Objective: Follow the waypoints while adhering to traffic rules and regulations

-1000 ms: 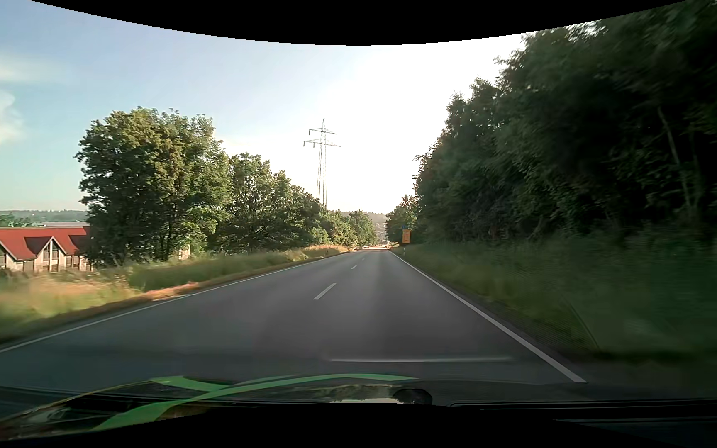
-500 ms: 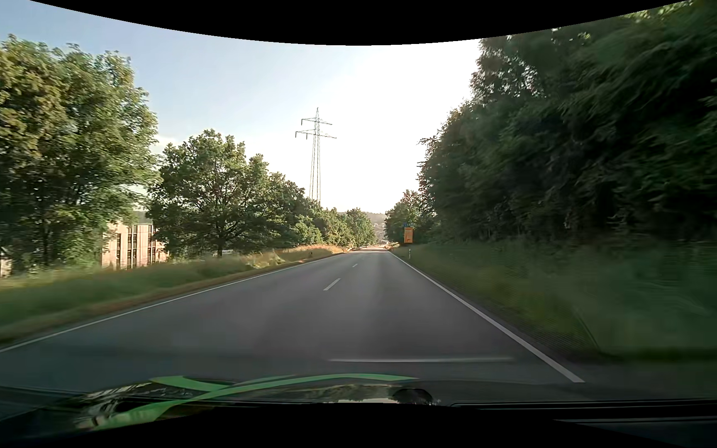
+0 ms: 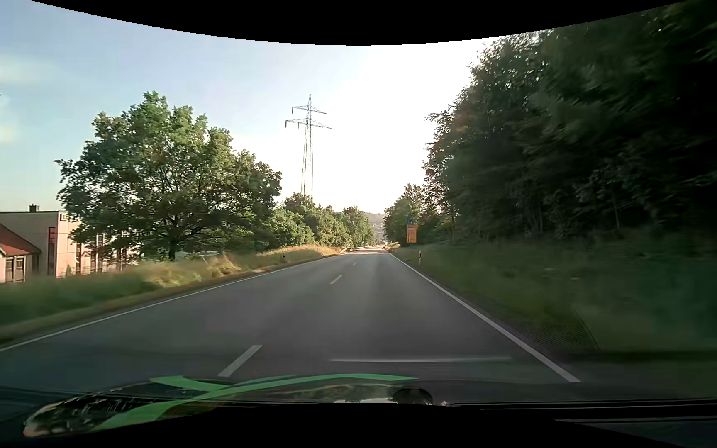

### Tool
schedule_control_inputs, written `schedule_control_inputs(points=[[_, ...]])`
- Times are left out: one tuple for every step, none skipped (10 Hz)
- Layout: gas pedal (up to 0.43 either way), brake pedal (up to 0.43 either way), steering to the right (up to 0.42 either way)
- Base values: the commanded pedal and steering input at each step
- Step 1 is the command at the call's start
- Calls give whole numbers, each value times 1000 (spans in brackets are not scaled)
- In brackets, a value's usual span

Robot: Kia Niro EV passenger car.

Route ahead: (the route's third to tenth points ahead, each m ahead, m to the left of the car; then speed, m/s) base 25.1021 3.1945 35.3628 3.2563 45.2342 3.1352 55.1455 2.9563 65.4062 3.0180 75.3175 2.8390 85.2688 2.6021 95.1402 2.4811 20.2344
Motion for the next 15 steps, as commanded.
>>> schedule_control_inputs(points=[[118, 0, 2], [118, 0, 2], [130, 0, 1], [130, 0, 2], [130, 0, 1], [118, 0, 1], [87, 0, 1], [79, 0, 0], [67, 0, 0], [39, 0, 0], [20, 0, 0], [20, 0, 0], [20, 0, 0], [20, 0, 0], [20, 0, 0]])
